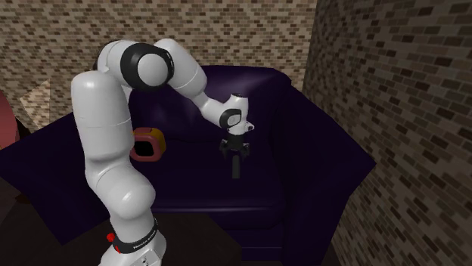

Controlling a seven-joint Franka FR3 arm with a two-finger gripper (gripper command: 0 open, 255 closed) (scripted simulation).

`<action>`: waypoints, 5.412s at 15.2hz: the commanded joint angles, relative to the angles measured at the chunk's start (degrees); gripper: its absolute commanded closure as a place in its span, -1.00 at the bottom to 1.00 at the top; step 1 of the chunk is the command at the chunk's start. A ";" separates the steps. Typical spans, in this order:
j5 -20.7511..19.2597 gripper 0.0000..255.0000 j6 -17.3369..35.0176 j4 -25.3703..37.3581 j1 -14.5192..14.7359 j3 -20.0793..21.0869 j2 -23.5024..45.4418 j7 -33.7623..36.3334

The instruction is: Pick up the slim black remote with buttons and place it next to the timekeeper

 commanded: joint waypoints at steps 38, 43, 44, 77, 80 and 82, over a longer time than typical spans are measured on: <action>0.06 1.00 1.49 5.45 0.02 0.80 7.60 -4.13; -0.44 1.00 -1.96 6.00 0.10 0.63 4.69 -3.63; -0.53 1.00 -2.65 6.14 0.11 0.60 4.13 -3.54; -2.45 1.00 -26.74 17.97 0.12 0.29 -8.22 -1.22; -2.38 1.00 -27.54 18.43 0.79 0.99 -8.64 0.18; -2.18 1.00 -27.29 18.11 2.14 2.41 -8.88 2.86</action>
